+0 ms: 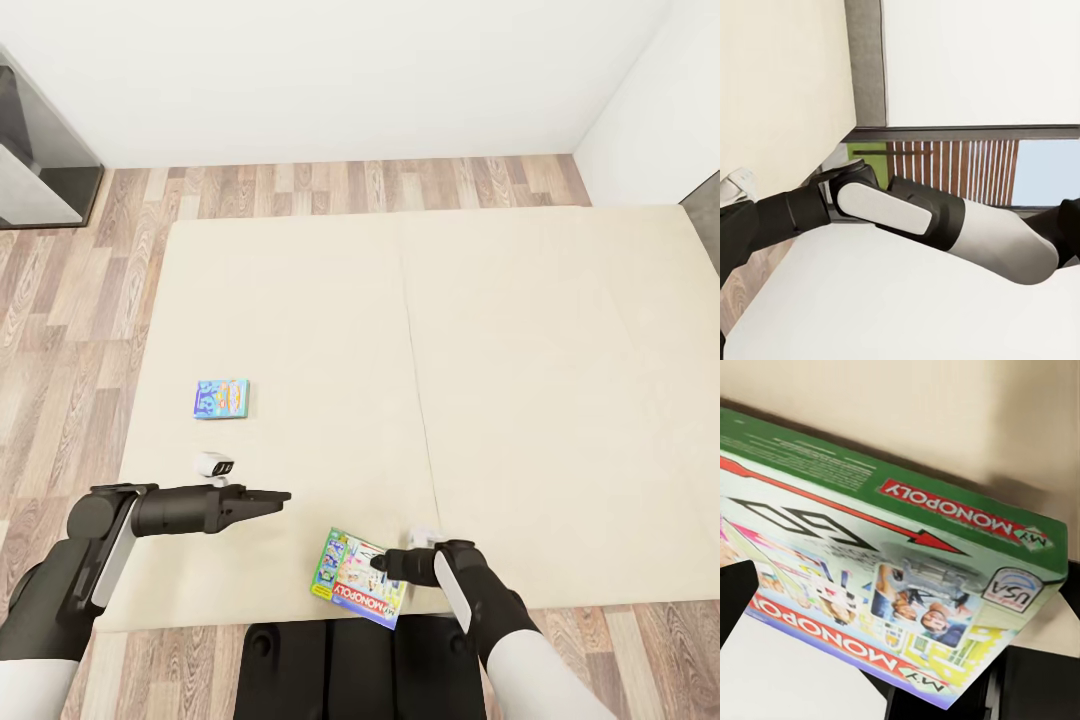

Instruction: Put all the toys in the child's room - the three board games (two on the bed and one on the table), the two jigsaw puzzles on the table, and the tennis ball on the table - inside the toy box on the table in the child's room.

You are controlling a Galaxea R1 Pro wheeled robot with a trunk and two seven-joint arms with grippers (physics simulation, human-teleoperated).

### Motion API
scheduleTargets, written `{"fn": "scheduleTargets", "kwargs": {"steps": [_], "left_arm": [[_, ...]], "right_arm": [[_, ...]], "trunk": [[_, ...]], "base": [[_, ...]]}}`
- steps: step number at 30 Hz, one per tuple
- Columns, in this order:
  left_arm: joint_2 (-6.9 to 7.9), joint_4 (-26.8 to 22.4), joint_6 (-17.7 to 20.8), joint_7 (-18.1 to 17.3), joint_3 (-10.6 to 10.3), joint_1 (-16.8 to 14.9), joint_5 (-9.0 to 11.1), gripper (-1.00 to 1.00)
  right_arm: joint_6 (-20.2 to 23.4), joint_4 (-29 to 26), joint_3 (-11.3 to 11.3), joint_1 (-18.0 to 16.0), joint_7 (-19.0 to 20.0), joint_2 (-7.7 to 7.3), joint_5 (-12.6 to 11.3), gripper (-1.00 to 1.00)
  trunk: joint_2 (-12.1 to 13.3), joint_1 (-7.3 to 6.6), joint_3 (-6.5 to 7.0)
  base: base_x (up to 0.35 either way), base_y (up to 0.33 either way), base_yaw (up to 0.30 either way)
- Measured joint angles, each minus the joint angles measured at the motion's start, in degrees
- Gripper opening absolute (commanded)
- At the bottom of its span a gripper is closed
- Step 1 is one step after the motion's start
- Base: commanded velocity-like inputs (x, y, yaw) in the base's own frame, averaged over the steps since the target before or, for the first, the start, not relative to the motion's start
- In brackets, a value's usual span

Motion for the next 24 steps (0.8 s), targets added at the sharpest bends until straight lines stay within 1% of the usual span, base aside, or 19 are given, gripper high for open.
{"fn": "scheduleTargets", "kwargs": {"steps": [24], "left_arm": [[0.0, 0.0, -0.1, 0.1, 0.0, 0.0, -0.1, 1.0]], "right_arm": [[0.1, 0.0, 0.1, -0.1, 0.6, 0.0, 0.0, 1.0]], "trunk": [[0.0, 0.0, 0.0]], "base": [[0.0, 0.0, 0.0]]}}
